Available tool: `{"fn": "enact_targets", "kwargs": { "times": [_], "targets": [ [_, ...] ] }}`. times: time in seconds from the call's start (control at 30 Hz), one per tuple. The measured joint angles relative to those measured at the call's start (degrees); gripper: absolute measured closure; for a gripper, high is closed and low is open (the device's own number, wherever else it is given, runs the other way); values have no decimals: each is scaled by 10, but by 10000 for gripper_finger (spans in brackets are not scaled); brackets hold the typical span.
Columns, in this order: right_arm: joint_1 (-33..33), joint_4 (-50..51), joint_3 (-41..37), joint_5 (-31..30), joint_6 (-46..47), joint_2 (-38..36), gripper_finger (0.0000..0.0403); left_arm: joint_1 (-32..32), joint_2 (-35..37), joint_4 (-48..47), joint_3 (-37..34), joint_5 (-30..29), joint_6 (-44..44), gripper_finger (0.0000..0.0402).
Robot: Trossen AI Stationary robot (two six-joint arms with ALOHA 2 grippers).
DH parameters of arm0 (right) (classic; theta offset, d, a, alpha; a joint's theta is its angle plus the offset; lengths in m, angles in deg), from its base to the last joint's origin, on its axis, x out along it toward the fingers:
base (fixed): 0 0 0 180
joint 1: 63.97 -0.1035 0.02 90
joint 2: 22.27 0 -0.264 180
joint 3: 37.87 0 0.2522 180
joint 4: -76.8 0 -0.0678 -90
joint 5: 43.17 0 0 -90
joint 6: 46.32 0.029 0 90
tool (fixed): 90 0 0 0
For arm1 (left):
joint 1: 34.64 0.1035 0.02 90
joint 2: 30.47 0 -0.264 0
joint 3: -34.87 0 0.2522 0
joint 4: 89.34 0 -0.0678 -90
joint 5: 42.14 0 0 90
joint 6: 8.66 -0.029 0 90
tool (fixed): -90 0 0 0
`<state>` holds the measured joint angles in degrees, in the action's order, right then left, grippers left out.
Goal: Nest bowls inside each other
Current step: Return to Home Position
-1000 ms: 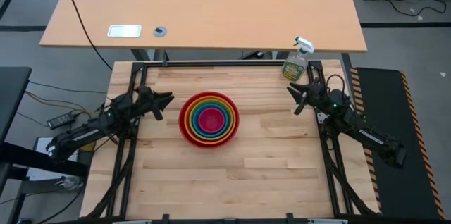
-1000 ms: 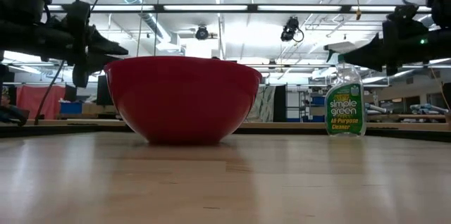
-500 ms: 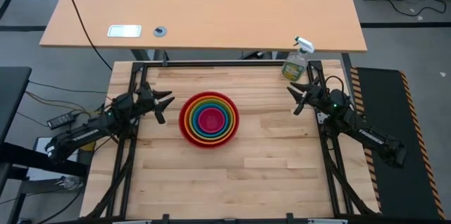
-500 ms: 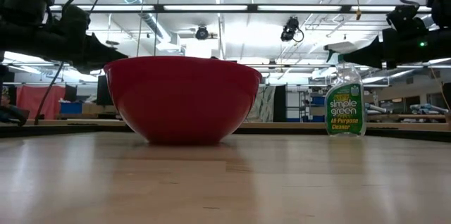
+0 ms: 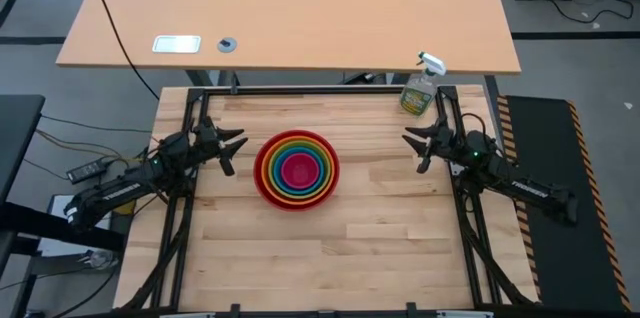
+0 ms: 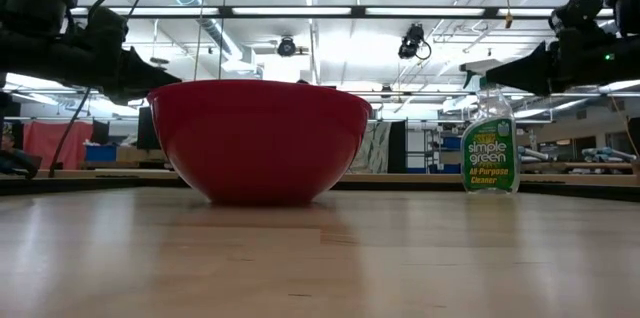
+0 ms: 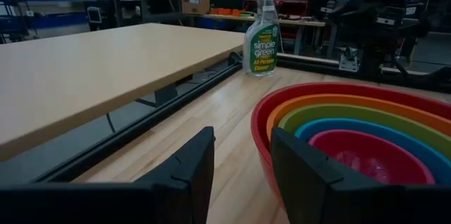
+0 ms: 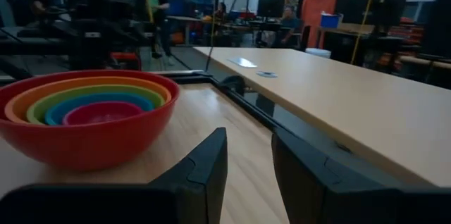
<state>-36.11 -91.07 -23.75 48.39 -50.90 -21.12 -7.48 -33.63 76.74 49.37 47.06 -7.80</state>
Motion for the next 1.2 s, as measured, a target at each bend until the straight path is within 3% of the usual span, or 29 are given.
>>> {"fn": "enact_targets", "kwargs": {
  "times": [1.2],
  "targets": [
    [-9,0,0,0,0,0,281,0,0,0,0,0,0,260]
  ]
}}
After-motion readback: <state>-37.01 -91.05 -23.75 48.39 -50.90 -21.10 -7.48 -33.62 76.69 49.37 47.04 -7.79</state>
